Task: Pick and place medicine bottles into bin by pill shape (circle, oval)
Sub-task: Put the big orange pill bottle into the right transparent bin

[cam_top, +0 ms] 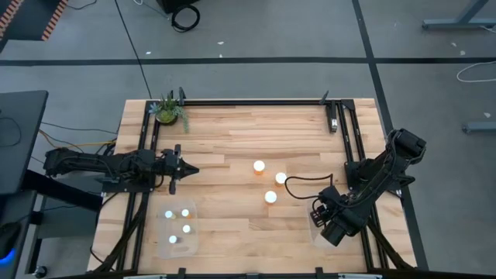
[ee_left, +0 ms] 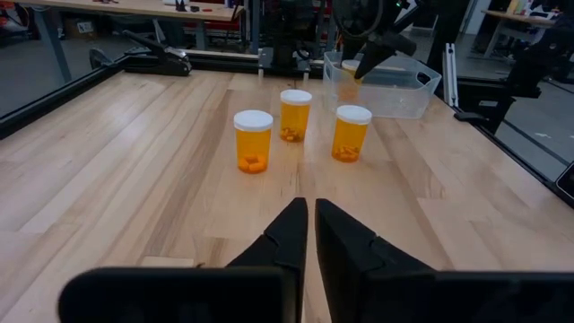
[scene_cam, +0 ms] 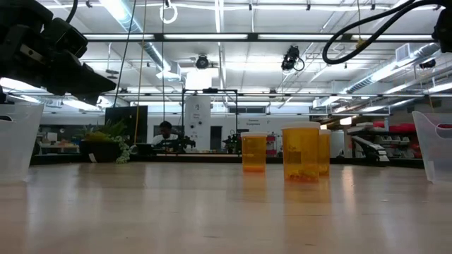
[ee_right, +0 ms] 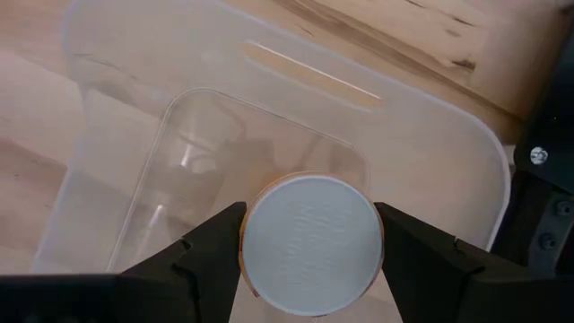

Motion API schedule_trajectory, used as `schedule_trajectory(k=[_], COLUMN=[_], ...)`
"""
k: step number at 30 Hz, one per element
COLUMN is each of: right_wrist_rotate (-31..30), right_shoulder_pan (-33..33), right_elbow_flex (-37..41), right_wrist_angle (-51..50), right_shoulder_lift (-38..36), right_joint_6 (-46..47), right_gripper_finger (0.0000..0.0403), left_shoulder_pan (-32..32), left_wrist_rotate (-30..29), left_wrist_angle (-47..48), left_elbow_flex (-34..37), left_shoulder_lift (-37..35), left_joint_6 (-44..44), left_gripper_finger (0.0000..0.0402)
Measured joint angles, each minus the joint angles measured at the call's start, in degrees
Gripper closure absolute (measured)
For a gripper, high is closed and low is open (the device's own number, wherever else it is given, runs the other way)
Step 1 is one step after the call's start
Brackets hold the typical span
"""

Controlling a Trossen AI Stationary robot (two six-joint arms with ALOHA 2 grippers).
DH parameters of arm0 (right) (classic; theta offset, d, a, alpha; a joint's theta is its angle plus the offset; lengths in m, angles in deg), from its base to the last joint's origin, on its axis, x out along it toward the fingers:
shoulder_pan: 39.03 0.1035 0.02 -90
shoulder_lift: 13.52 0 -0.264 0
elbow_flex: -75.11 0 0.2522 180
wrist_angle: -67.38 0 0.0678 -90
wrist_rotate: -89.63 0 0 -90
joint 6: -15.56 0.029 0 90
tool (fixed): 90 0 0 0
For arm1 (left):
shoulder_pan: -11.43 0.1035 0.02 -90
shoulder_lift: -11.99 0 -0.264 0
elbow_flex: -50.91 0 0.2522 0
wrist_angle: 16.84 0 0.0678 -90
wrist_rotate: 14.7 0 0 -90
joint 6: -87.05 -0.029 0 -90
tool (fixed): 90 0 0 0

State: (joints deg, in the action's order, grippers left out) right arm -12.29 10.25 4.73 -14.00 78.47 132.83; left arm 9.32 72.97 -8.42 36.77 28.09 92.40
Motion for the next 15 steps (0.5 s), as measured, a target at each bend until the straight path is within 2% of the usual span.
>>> schedule_trajectory(k=[10,15], right_wrist_rotate=[0.0,0.0], right_shoulder_pan=[0.0,0.0], right_elbow_flex=[0.0,0.0], right_wrist_angle=[0.0,-0.1], right_shoulder_lift=[0.0,0.0], right_joint_6=[-0.5,-1.4], right_gripper_finger=[0.0158,0.0122], left_shoulder_pan=[0.0,0.0], left_wrist_rotate=[0.0,0.0], left_wrist_angle=[0.0,0.0], left_elbow_flex=[0.0,0.0], left_shoulder_lift=[0.0,0.0], left_joint_6=[0.0,0.0], left_gripper_finger=[0.0375,0.0374])
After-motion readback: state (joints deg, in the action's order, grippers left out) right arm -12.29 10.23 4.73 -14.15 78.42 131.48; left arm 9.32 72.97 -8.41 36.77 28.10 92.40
